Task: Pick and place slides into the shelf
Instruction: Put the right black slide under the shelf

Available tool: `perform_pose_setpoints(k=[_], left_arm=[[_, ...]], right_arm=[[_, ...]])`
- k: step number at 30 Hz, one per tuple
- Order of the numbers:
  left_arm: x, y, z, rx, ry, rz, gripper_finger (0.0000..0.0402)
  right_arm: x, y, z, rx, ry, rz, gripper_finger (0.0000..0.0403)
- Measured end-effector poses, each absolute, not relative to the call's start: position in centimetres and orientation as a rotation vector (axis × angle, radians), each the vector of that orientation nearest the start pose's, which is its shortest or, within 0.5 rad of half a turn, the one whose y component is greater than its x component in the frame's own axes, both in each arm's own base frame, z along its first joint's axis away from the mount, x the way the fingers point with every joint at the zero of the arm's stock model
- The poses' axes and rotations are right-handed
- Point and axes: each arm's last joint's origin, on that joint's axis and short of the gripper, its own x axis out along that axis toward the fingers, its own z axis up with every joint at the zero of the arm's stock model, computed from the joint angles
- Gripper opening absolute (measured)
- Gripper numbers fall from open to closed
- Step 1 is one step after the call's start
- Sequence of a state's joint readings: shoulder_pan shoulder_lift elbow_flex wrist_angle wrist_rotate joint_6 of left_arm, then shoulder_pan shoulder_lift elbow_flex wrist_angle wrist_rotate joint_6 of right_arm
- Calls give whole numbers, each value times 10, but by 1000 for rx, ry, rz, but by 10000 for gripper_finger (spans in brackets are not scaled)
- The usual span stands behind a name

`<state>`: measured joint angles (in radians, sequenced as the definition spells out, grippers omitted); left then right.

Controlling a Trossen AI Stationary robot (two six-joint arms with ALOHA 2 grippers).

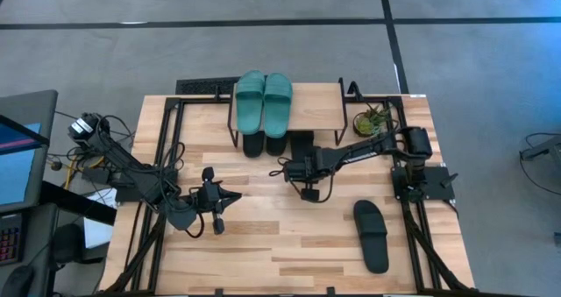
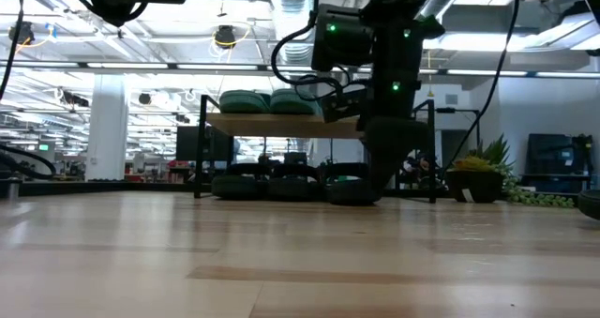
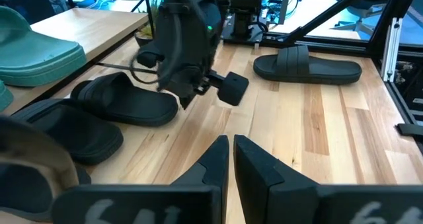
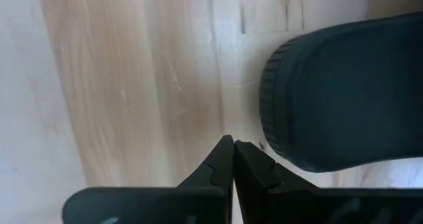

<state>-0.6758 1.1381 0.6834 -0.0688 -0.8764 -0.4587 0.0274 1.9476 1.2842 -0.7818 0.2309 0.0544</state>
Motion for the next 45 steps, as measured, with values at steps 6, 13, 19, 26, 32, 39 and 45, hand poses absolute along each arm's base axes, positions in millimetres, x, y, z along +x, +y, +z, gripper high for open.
perform_pose_setpoints(k=[6,13,19,26,32,39,45], left_arm=[[193,-126,245,-74,329,276,13],[193,-126,245,-73,329,277,13],[193,-126,245,-76,329,278,13],[193,-125,245,-82,316,307,13],[193,-125,246,-98,309,317,13],[193,-125,246,-118,305,322,13],[193,-125,246,-131,300,330,13]], right_arm=[[359,-14,150,-120,1436,-252,0],[357,-33,150,-137,1447,-277,0],[357,-47,150,-144,1449,-277,0],[359,-53,151,-156,1420,-264,0],[362,-58,151,-164,1395,-264,0],[363,-48,151,-182,1389,-241,0],[368,-24,152,-214,1361,-176,0]])
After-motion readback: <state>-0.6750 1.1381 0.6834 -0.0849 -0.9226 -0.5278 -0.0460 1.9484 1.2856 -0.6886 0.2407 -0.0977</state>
